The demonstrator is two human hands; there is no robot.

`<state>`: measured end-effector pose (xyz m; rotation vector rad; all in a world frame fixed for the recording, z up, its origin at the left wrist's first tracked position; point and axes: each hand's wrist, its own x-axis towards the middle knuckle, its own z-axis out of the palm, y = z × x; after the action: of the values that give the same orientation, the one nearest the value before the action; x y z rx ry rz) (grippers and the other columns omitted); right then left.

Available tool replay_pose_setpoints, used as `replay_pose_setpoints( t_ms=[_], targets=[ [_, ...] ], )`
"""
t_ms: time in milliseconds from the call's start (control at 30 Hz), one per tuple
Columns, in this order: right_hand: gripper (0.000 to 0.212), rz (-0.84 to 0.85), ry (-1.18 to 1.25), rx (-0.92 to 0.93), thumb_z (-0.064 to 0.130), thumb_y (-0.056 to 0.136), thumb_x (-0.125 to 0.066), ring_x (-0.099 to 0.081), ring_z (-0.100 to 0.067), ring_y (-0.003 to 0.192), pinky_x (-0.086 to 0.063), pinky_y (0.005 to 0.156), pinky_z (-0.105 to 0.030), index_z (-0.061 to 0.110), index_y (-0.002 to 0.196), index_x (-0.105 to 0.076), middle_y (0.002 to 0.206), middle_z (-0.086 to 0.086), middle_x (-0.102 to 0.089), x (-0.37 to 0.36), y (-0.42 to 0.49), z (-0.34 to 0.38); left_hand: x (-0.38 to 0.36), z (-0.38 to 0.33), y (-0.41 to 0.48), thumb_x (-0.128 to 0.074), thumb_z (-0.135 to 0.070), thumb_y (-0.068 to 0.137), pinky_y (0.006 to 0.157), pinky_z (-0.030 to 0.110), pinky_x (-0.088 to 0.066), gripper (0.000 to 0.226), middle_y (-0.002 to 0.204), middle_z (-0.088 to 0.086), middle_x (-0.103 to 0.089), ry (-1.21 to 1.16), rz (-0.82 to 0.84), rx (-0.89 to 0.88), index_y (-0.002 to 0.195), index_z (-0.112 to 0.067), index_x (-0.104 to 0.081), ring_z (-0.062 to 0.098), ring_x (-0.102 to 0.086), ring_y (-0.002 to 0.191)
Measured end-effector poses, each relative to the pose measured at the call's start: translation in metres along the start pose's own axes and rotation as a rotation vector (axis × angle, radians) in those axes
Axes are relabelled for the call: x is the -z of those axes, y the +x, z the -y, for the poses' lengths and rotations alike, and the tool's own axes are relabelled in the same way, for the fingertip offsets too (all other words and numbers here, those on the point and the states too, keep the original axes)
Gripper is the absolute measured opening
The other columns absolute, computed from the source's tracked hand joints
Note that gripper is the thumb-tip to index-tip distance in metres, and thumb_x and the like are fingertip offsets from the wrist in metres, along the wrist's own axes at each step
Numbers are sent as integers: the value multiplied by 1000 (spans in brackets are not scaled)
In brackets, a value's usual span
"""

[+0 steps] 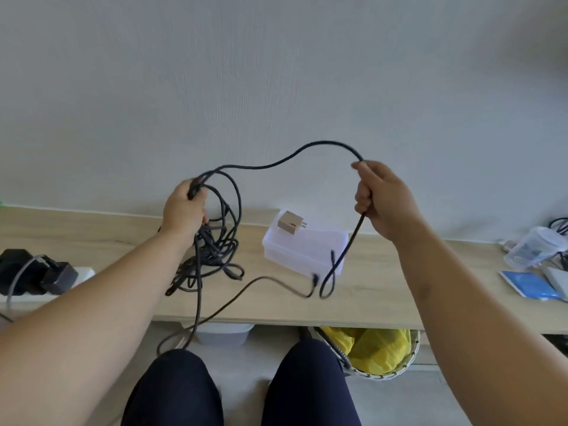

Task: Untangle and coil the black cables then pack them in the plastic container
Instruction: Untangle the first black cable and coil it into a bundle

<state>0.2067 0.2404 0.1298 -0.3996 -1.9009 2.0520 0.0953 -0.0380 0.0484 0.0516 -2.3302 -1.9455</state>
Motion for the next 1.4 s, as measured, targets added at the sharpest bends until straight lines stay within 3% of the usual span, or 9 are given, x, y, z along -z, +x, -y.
replay_pose_setpoints(
  t_ms=[133,267,433,600,767,867,967,1100,1400],
  targets=[
    [18,22,401,-213,27,100,-46,-24,-7,38,-22,36,-17,15,93,-57,46,7,-30,-12,7,29,-23,-6,-3,-39,-21,100,53,21,-47,23,77,-1,-47,94,130,-21,122,-20,-46,15,-48,60],
    [31,45,698,-317,25,102,-37,-23,-7,33,-22,32,-16,10,82,-55,43,6,-30,-16,15,33,-37,-7,1,-46,-29,98,98,50,-46,50,107,8,-58,98,340,44,145,-24,-28,25,-61,91],
    [37,-42,892,-345,21,104,-31,-22,-9,29,-23,30,-17,9,72,-46,39,4,-28,-18,27,22,-49,-26,-18,-25,-55,98,116,49,-11,63,159,11,-3,581,592,123,152,-26,-9,31,-8,146],
    [38,-233,1026,-343,8,102,-23,-22,-12,29,-24,34,-18,12,67,-36,36,2,-31,-20,41,4,-30,-37,-57,-20,-73,85,100,42,-40,80,124,19,-61,-166,917,427,113,-12,-64,31,-58,116],
    [34,-369,1062,-333,10,101,-19,-27,-14,31,-30,39,-18,13,69,-33,40,-3,-35,-19,53,-18,-1,-18,-70,-67,-46,78,74,39,-51,42,66,7,-60,-354,989,306,91,-6,-68,17,-59,59],
    [29,-346,746,-419,15,103,-32,-48,-19,50,-45,54,-30,7,78,-45,64,-11,-52,-17,46,-30,2,-15,-66,-43,-17,98,50,24,-41,22,51,-3,-40,-339,737,316,89,-6,-60,7,-36,42],
    [23,-143,-93,-502,23,98,-48,-58,-24,66,-52,62,-35,4,86,-53,81,-11,-59,-6,23,-49,1,-21,-58,-38,-18,100,37,17,-19,25,48,-7,-34,-326,706,301,97,-6,-60,5,-25,38],
    [35,-227,-834,-231,39,95,-48,-55,-30,79,-43,70,-35,5,93,-54,94,-12,-55,4,7,-61,-8,-35,-54,-38,-19,101,35,15,-16,26,46,-9,-33,-219,718,282,99,-7,-60,3,-23,36],
    [32,-149,-1047,185,48,86,-61,-48,-23,101,-35,76,-26,16,86,-53,103,-2,-53,-15,-11,-44,-10,-51,-48,-36,-19,102,33,15,-15,28,44,-9,-32,-299,634,354,96,-7,-60,3,-23,35]
  ],
)
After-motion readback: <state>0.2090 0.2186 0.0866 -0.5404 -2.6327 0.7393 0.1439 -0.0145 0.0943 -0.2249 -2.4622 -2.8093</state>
